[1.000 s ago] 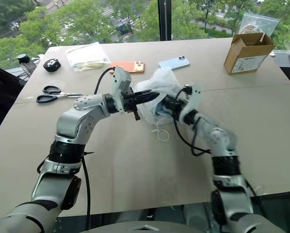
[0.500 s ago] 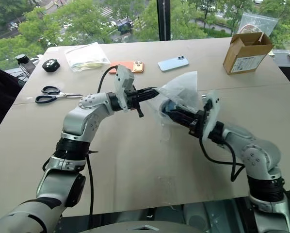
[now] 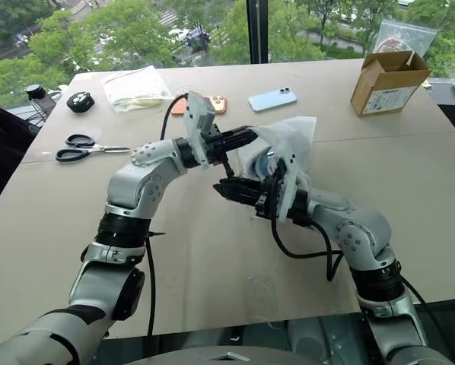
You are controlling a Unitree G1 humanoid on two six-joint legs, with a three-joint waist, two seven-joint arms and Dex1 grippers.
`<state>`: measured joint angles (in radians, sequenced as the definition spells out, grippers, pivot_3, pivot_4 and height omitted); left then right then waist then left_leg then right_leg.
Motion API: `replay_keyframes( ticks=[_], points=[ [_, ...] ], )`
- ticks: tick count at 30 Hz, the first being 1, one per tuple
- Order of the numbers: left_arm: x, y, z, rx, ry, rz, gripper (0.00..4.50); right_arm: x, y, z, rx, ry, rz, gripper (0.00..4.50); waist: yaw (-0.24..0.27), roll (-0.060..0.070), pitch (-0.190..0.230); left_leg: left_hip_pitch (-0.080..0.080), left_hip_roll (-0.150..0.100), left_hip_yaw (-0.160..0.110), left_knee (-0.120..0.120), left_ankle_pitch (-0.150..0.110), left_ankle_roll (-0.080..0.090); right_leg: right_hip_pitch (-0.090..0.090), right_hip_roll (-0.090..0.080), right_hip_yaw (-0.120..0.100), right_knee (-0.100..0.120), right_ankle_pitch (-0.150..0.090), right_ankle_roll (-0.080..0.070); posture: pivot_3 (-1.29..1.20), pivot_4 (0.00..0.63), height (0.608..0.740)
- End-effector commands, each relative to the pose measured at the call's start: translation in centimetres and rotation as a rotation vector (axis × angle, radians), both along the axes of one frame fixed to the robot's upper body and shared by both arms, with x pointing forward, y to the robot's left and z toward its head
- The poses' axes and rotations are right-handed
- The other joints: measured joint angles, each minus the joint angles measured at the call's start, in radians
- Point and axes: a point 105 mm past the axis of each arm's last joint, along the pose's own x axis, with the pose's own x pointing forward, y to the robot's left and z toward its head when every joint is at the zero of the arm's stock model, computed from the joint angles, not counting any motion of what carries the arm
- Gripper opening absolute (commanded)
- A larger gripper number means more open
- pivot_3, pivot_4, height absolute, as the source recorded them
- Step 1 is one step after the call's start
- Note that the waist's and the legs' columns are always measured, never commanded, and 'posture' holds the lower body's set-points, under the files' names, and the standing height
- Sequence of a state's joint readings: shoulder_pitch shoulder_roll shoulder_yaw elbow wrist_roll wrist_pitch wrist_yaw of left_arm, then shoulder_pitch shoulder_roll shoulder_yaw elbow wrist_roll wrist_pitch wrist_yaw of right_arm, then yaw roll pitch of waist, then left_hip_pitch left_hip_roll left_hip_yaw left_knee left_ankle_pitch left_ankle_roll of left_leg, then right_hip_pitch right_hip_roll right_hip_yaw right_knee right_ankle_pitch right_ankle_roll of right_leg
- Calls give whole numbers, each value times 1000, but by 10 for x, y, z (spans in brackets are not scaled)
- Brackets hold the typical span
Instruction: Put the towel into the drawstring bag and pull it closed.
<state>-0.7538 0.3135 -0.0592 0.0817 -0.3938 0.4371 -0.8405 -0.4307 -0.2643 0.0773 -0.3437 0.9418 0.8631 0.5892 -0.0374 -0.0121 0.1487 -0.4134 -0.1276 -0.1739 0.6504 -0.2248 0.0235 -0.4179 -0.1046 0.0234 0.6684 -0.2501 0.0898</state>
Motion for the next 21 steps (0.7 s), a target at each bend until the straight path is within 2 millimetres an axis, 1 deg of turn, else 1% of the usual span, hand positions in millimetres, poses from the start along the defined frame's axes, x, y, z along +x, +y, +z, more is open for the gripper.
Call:
replay_keyframes(
  ticks=[1, 2, 3, 5, 7, 8, 10, 12, 15, 18, 20, 21],
  points=[
    [3, 3, 0, 4, -13, 38, 0, -4, -39, 55, 159, -148, -53, 904, 5, 0, 0, 0, 0, 0, 0, 0, 0, 0, 0, 0, 0, 0, 0, 0, 150, 740],
    [5, 3, 1, -4, -13, 46, 0, -4, -51, 50, 129, -136, -72, 904, 6, 0, 0, 0, 0, 0, 0, 0, 0, 1, 0, 0, -1, 0, 0, 0, 150, 740],
    [5, 2, 2, -8, -12, 49, 0, -7, -65, 41, 71, -111, -79, 904, 8, 0, 0, 0, -1, 0, 0, 0, 0, 1, 0, 0, -1, 0, 0, 0, 150, 740],
    [5, 1, 1, -12, -9, 47, 0, -15, -83, 27, -21, -71, -75, 904, 22, 0, 0, 0, -1, -1, 0, 0, 1, 2, 0, -1, -3, 0, 0, 0, 150, 740],
    [5, -2, 0, -14, -5, 41, 0, -20, -98, 12, -130, -49, -94, 904, 25, -1, 0, 0, -1, -3, 0, -1, 1, 4, 0, -4, -6, 0, 0, 0, 150, 740],
    [6, -3, -1, -15, -2, 38, 0, -19, -104, 5, -190, -54, -125, 904, 23, -1, 0, -1, -1, -3, 0, -1, 1, 4, 0, -4, -6, 0, 0, 0, 150, 740],
    [6, -4, -1, -17, 2, 33, 0, -14, -109, -4, -271, -73, -181, 904, 18, -1, 0, 0, 0, -1, -1, -1, 1, 3, -1, -3, -5, 0, 0, 0, 150, 740],
    [7, -4, -1, -18, 3, 30, 0, -7, -107, -9, -326, -116, -220, 904, 16, -1, 0, 0, 0, 1, 0, -1, 1, 3, -1, -1, -5, 0, 0, 0, 150, 740],
    [6, -7, -2, -17, 8, 19, 0, -9, -88, -21, -418, -179, -178, 904, 18, -1, 0, 1, 0, 1, 0, -1, 1, 4, 0, -1, -4, 0, 1, 0, 150, 740],
    [6, -8, -3, -15, 9, 15, 0, -7, -71, -25, -402, -190, -151, 904, 22, -1, 0, 1, 0, 0, 1, -1, 1, 4, 0, -2, -4, 0, 1, 0, 150, 740],
    [5, -8, -3, -14, 10, 14, 0, 0, -65, -33, -430, -197, -168, 904, 23, -1, 0, 0, 0, 0, 1, -1, 1, 4, 0, -2, -5, 0, 1, 0, 150, 740],
    [5, -9, -3, -14, 10, 13, 0, 1, -62, -38, -449, -204, -157, 904, 24, -1, 0, 0, -1, 0, 1, -1, 1, 4, -1, -2, -5, 0, 1, 0, 150, 740]
  ],
)
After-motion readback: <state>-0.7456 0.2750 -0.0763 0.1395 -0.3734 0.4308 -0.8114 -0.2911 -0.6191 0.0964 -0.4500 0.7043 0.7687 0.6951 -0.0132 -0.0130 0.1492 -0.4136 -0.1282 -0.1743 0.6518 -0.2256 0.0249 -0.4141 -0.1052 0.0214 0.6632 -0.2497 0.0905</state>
